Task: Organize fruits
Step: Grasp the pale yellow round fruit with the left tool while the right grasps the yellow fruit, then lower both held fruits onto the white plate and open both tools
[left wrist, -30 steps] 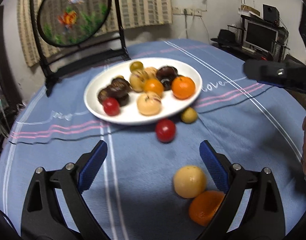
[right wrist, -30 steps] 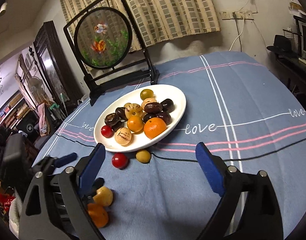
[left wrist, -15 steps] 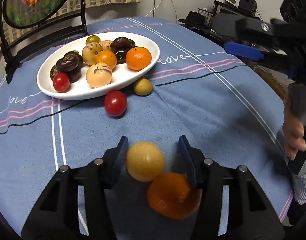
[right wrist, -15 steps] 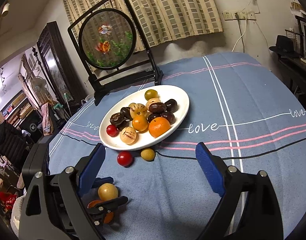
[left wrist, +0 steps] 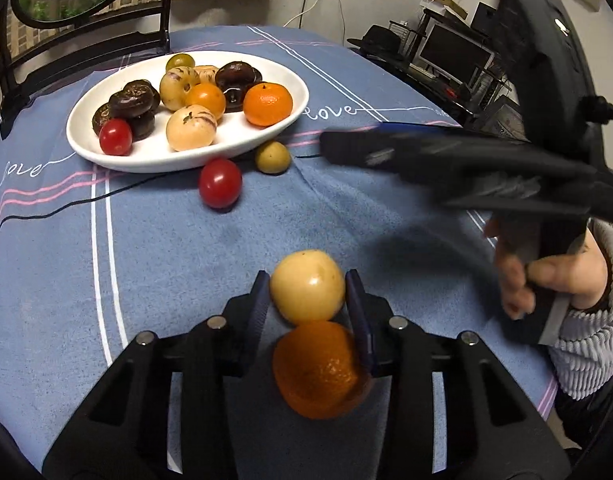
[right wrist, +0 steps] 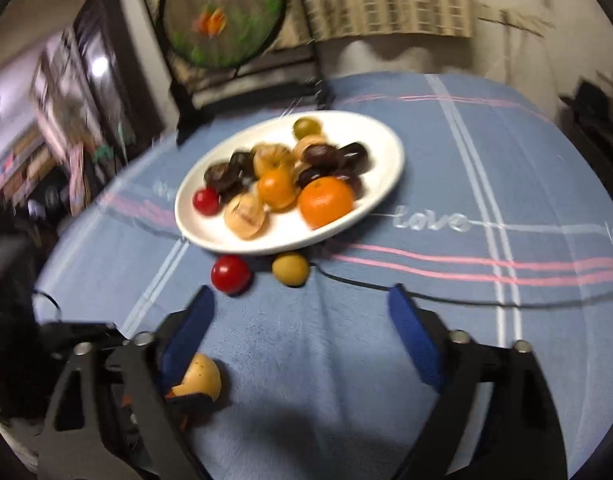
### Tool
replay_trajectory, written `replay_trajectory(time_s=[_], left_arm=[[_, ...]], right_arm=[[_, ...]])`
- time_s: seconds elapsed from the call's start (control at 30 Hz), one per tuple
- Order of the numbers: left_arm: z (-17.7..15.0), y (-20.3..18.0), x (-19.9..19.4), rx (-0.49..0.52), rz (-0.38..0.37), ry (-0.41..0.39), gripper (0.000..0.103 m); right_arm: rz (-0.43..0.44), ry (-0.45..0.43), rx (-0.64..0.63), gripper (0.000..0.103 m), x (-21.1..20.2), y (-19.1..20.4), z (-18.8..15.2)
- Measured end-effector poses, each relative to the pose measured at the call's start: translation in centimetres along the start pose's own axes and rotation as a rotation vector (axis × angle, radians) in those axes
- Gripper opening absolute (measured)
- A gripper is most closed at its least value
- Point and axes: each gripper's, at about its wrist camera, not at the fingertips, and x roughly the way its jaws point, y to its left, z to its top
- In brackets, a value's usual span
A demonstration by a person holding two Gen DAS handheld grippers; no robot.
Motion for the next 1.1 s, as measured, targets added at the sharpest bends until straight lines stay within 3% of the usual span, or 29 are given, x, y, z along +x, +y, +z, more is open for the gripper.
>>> replay_trajectory(time_s=[0.13, 0.23, 0.33, 0.43, 0.6, 0.8, 0.93, 1.1], left_arm=[[-0.1, -0.2, -0.1, 0.011, 0.002, -0.002, 0.039], [-0.1, 0.0, -0.1, 0.007, -0.009, 0.001, 0.039], [0.1, 0.4, 0.0, -0.014, -0.032, 0.005, 0.039], [0.1, 0.7, 0.0, -0.025, -0.045, 0.006, 0.039], [0.0, 0.4, -0.4, -0.023, -0.036, -0.006, 0.039], [0.5, 0.2, -3.5, -0.020, -0.038, -0.112, 0.039], [3.4, 1.8, -3.6, -0.033, 0.032, -0.128, 0.039], [8.0, 4.5, -1.8, -0.058, 0.171, -0.159, 0.039]], right_arm=[[-0.044, 0.056, -0.123, 0.058, 2.7, 2.3, 0.4], [-0.066, 0.062, -0.201, 0.048, 4.2, 3.4, 0.5], [-0.091, 0.071, -0.237, 0.042, 5.3, 3.3, 0.6], [-0.088, 0.072, -0.209, 0.027, 5.6, 2.3, 0.8], [-0.068, 0.066, -0.191, 0.027, 4.7, 1.9, 0.7], [-0.019, -0.005, -0.129, 0.027, 0.8, 1.2, 0.4], [-0.011, -0.083, -0.101, 0.027, -1.3, 0.8, 2.6], [-0.006, -0.071, -0.059, 0.027, 1.3, -0.1, 6.0]])
